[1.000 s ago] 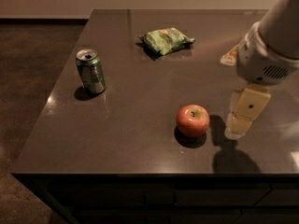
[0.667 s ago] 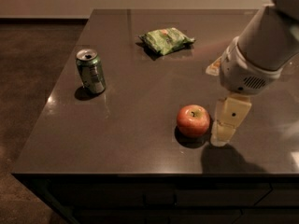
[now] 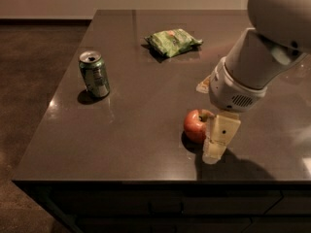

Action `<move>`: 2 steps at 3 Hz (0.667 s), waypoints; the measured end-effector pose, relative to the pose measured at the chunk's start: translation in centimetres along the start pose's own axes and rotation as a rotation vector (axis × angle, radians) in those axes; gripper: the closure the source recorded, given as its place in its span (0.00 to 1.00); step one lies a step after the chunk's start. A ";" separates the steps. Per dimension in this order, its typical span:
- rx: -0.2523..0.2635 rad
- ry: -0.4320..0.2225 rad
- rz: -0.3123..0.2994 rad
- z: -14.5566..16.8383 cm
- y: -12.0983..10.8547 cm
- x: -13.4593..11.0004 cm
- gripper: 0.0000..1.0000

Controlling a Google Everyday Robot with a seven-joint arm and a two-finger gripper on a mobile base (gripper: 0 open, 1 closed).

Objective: Move apple near green jalapeno chip bag

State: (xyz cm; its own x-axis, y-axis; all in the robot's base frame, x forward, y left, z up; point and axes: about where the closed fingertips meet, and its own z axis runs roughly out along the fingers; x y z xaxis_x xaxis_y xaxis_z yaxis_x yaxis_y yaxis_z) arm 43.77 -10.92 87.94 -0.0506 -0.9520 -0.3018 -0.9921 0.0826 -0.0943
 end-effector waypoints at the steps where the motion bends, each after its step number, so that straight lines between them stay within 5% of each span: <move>1: -0.033 -0.008 -0.006 1.5 0.4 -0.2 0.13; 2: -0.061 0.002 0.001 2.5 0.4 -0.2 0.38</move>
Offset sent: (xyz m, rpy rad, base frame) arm 0.0015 0.0094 -0.0328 -0.0138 0.0979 0.0058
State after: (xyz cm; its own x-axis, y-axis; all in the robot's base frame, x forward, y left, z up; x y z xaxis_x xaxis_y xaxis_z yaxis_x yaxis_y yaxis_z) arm 43.68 -9.99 85.57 -0.0519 -0.9524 -0.3003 -0.9972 0.0657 -0.0360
